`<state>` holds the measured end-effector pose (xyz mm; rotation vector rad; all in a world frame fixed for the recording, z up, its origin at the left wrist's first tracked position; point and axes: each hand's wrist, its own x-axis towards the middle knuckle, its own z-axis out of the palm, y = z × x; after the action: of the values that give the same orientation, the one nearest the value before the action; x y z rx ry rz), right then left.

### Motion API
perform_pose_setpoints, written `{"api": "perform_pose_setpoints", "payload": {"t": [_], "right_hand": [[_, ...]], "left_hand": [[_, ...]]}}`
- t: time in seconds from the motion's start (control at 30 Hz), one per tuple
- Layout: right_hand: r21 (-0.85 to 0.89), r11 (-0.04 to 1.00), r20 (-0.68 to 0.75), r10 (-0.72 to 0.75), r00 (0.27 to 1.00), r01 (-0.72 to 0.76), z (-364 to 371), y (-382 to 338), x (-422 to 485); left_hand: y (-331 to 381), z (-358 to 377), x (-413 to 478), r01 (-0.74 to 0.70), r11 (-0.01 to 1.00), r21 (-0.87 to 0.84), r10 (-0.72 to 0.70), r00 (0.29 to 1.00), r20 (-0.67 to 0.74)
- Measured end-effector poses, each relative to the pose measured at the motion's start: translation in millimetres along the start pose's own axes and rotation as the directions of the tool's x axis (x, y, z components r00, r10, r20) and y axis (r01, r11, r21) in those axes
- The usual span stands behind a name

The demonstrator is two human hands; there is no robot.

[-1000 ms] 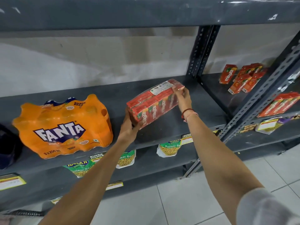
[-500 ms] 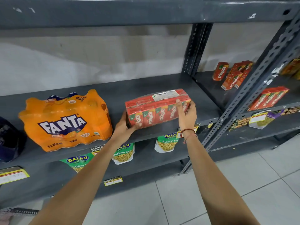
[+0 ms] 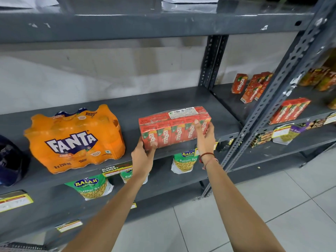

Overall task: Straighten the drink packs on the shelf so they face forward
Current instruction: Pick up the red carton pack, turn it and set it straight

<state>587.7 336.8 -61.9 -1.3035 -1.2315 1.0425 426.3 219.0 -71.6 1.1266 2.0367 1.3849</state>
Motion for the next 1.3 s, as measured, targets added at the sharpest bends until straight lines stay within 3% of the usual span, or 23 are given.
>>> {"api": "perform_pose_setpoints", "payload": {"t": [0.87,1.3], "right_hand": [[-0.031,0.998,-0.054,0.058,0.997,-0.06,-69.2,-4.9,56.2],[-0.082,0.99,-0.053,0.106,0.993,-0.11,-80.8,-10.4,61.1]], "left_hand": [[36.2,88.0,2.2,-0.062,0.993,0.097,0.06,0.998,0.024],[40.0,88.3,12.5,-0.111,0.986,0.125,0.104,0.993,0.06]]}}
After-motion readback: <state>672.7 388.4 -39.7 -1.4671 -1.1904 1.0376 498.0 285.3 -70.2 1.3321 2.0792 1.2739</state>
